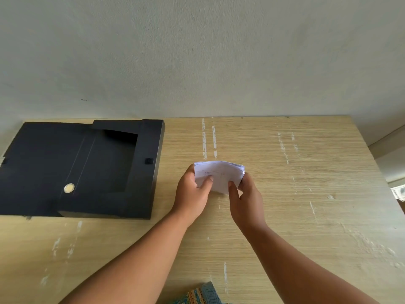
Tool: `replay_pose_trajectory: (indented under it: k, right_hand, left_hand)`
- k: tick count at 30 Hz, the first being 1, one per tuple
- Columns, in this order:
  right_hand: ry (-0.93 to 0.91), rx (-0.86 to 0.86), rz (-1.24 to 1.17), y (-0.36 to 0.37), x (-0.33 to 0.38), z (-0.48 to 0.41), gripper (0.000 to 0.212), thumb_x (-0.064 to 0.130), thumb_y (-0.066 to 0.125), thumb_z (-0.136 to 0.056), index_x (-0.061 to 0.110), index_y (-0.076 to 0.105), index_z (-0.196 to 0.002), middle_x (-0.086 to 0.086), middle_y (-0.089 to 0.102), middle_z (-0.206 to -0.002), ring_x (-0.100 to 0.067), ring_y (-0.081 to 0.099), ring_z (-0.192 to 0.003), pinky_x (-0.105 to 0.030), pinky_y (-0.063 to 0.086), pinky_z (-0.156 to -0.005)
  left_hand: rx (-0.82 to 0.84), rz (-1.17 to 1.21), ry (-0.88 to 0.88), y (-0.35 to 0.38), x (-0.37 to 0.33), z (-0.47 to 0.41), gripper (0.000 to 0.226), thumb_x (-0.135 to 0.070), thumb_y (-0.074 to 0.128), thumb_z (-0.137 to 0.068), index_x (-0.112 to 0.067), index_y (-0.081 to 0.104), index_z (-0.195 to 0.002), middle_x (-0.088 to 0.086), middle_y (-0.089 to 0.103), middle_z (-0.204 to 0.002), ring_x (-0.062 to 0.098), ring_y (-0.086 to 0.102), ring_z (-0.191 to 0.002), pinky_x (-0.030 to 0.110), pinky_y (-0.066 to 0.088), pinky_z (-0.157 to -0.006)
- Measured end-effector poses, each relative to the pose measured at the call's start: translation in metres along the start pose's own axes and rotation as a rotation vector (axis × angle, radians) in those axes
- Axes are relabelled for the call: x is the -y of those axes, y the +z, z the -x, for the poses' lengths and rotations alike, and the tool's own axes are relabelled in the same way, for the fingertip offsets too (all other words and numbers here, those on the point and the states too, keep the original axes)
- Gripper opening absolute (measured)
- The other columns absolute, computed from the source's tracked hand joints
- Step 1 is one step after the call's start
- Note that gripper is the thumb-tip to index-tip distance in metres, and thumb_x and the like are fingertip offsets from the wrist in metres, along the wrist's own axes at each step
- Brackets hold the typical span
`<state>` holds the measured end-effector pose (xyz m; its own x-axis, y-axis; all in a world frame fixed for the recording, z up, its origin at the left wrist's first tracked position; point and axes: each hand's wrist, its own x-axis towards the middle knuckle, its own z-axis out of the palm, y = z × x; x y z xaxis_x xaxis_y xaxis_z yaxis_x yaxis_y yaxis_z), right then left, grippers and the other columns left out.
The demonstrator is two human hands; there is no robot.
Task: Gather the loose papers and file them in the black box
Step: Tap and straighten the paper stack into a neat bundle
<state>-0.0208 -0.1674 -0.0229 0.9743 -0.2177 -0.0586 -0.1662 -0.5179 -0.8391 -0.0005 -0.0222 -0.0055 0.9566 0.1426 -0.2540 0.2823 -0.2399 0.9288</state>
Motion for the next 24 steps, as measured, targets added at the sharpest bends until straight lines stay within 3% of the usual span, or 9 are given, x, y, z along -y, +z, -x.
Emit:
replay_pose_trajectory:
  k: [3,8,13,17,21,24]
  right_hand:
    - [0.016,0.018,0.002,-0.002,0.000,0.001,0.023,0.018,0.057,-0.100,0.016,0.057,-0.123,0.019,0.066,-0.091,-0.008,0.064,-0.086,-0.025,0.049,-0.068]
    - [0.011,0.053,-0.038,-0.002,0.002,0.006,0.057,0.014,0.061,-0.096,0.021,0.036,-0.147,0.014,0.062,-0.120,-0.004,0.060,-0.104,-0.019,0.045,-0.075]
    - [0.015,0.096,-0.044,0.004,0.006,0.004,0.045,0.015,0.059,-0.097,0.017,0.040,-0.138,0.007,0.063,-0.116,-0.018,0.065,-0.100,-0.018,0.044,-0.069]
    - [0.037,0.055,-0.049,0.006,0.007,0.003,0.042,0.016,0.055,-0.098,0.019,0.043,-0.139,0.006,0.066,-0.115,-0.019,0.064,-0.094,-0.014,0.039,-0.064]
    - [-0.023,0.011,-0.078,0.003,0.007,0.005,0.060,0.011,0.056,-0.097,0.022,0.033,-0.152,0.004,0.062,-0.136,-0.012,0.060,-0.122,-0.012,0.046,-0.085]
    - [-0.087,-0.035,-0.059,0.001,0.007,0.008,0.081,0.012,0.058,-0.098,0.030,0.009,-0.160,-0.002,0.051,-0.152,-0.014,0.052,-0.137,-0.034,0.049,-0.102]
  left_hand:
    - [0.010,-0.012,0.009,0.001,-0.001,-0.002,0.027,-0.016,0.067,-0.095,-0.020,0.063,-0.121,-0.003,0.073,-0.110,0.010,0.069,-0.105,0.028,0.054,-0.093]
    - [0.053,0.019,0.015,-0.003,0.001,0.001,0.054,-0.003,0.065,-0.092,-0.026,0.051,-0.139,-0.006,0.065,-0.122,0.005,0.061,-0.115,0.014,0.045,-0.089]
    - [0.078,-0.005,-0.004,-0.002,0.000,0.001,0.044,-0.002,0.060,-0.093,-0.023,0.053,-0.130,-0.003,0.067,-0.116,0.006,0.064,-0.106,0.015,0.046,-0.081]
    - [0.065,-0.053,0.012,-0.002,0.009,-0.003,0.048,-0.004,0.058,-0.095,-0.023,0.051,-0.139,-0.004,0.067,-0.120,0.007,0.063,-0.111,0.016,0.049,-0.084]
    - [0.039,-0.080,0.073,-0.004,0.013,-0.002,0.078,-0.005,0.057,-0.097,-0.032,0.023,-0.163,-0.001,0.051,-0.153,0.011,0.048,-0.143,0.020,0.044,-0.109]
    - [-0.001,-0.166,0.186,-0.008,0.012,0.003,0.102,-0.004,0.060,-0.100,-0.051,-0.008,-0.159,0.001,0.050,-0.152,0.009,0.045,-0.141,-0.004,0.037,-0.096]
